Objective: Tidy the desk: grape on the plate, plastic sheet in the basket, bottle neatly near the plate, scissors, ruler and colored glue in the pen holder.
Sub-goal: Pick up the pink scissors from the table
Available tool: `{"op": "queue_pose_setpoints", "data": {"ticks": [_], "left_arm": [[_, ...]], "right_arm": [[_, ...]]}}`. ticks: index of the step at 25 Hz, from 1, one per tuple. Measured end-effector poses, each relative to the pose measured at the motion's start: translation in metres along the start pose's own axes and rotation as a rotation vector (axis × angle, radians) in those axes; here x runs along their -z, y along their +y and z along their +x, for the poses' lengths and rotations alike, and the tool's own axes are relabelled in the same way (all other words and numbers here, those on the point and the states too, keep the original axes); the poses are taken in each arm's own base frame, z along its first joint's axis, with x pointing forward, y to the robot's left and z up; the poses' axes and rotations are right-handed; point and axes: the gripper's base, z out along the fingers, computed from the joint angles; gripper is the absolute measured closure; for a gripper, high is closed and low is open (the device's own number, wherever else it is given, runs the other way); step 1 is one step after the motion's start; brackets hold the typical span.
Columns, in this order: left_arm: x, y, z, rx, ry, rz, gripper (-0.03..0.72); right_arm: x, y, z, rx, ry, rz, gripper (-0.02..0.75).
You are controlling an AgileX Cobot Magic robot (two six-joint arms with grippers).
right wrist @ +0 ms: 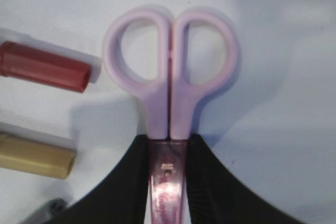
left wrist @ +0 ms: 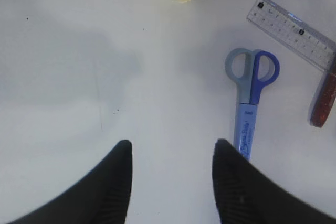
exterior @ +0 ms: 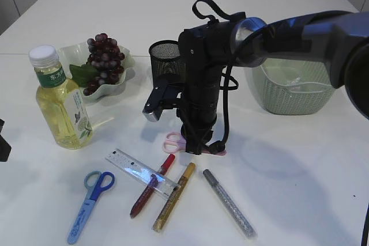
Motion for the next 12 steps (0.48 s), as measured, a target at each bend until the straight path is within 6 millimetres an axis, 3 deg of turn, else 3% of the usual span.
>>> {"op": "queue_pose_setpoints", "data": {"ticks": [12], "left_arm": [[0.0,0.0,0.0,0.0,0.0,0.0,0.326]], "right_arm": [[0.0,0.0,0.0,0.0,0.0,0.0,0.575]]}}
